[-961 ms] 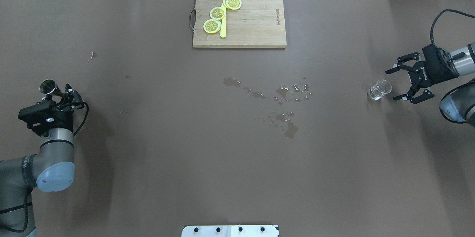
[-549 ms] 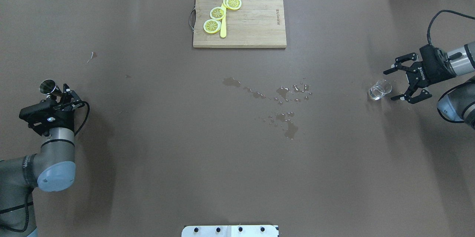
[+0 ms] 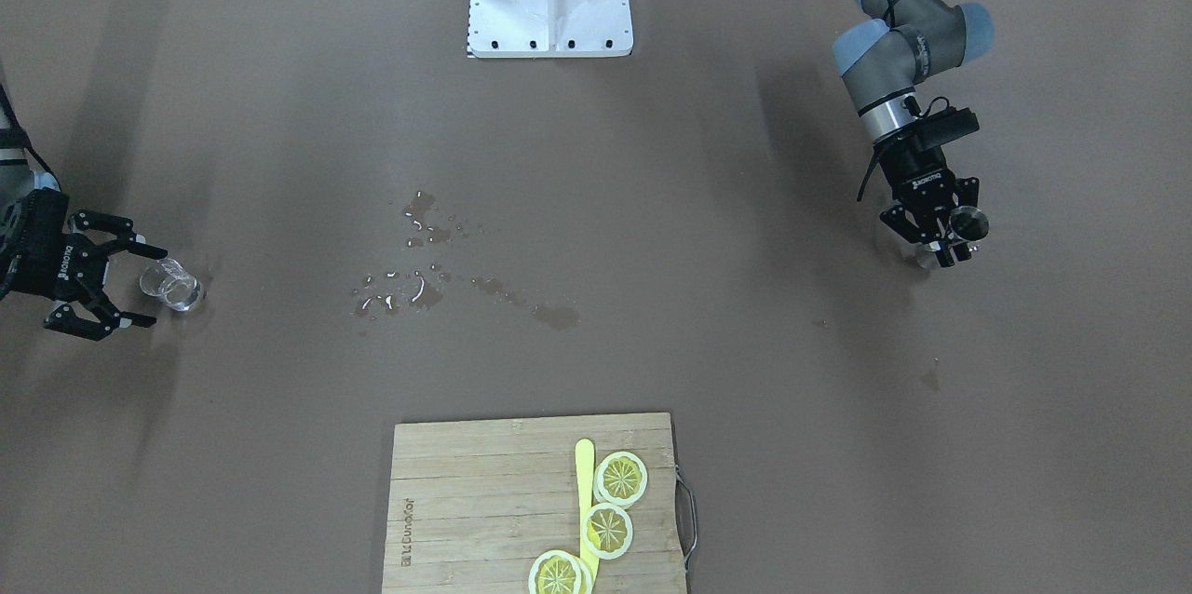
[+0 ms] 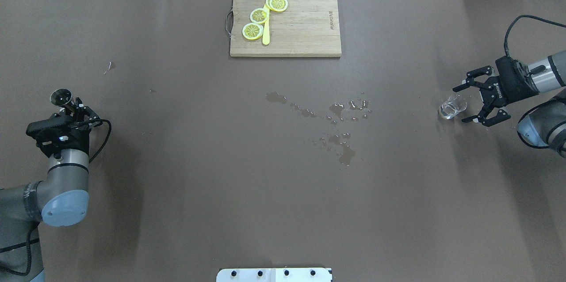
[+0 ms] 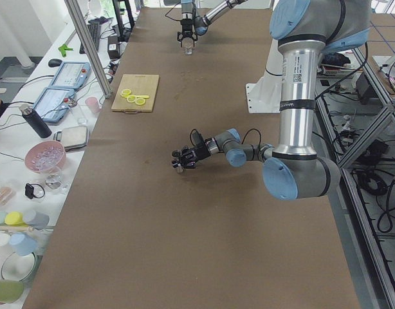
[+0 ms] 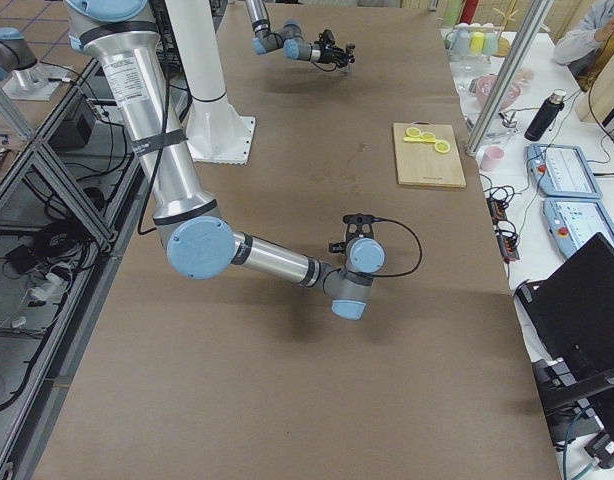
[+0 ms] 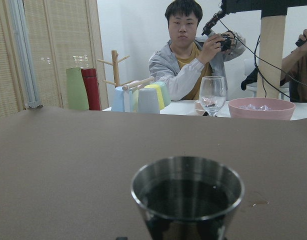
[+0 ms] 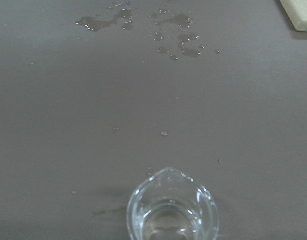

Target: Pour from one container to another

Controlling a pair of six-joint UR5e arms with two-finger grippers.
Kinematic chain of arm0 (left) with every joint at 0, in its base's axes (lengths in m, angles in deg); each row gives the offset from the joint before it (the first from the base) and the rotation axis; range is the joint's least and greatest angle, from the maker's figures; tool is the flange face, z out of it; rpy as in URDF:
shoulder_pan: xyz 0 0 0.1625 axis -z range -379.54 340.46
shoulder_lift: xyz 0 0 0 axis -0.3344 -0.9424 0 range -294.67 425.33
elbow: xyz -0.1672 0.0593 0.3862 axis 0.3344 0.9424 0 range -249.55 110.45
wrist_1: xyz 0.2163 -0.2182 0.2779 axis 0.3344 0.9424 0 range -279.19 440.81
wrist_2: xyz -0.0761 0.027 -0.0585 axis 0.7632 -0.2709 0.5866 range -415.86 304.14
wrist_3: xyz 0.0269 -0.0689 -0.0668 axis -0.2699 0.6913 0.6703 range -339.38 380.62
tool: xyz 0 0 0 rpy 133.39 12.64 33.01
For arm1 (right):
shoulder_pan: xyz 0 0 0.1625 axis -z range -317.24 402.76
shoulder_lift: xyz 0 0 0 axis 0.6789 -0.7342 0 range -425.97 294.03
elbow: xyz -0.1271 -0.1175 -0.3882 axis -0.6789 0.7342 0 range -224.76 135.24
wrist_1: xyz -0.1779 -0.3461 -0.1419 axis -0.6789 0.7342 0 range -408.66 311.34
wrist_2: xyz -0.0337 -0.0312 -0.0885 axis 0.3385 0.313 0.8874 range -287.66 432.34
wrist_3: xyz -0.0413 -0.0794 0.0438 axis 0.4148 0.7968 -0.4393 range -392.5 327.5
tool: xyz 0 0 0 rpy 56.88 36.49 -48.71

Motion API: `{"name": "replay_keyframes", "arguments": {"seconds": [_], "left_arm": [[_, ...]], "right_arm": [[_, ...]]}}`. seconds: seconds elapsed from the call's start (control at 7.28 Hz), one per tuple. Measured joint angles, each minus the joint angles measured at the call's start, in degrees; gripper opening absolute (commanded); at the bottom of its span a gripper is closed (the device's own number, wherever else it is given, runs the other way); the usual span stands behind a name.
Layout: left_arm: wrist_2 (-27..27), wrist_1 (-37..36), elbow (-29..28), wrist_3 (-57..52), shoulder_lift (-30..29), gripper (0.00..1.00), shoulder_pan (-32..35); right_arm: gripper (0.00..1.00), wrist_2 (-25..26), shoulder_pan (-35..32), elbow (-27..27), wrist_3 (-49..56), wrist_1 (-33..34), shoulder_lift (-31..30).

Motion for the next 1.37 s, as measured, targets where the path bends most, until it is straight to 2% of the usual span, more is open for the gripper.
{"name": "replay_keyframes", "arguments": {"seconds": [0.41,0.69,0.96,1.37], "left_arm": [[5.71,16.37,1.0,-19.07,-0.89,0.0,4.82],[9.37,25.52,1.03,-34.29,-4.12,0.0,6.11],[14.7,30.66,0.94,-44.61,-9.35,0.0,7.15],[24.31,32.91,1.02,-56.38,-19.0,0.0,8.13]], "right_arm": [[0.94,0.05,1.05,0.0,-0.85,-0.18,-0.04],[0.91,0.11,1.51,0.0,-1.1,-0.19,-0.06],[0.88,0.25,1.82,0.0,-1.17,-0.2,-0.11],[0.79,0.61,2.06,0.0,-1.18,-0.2,-0.25]]}}
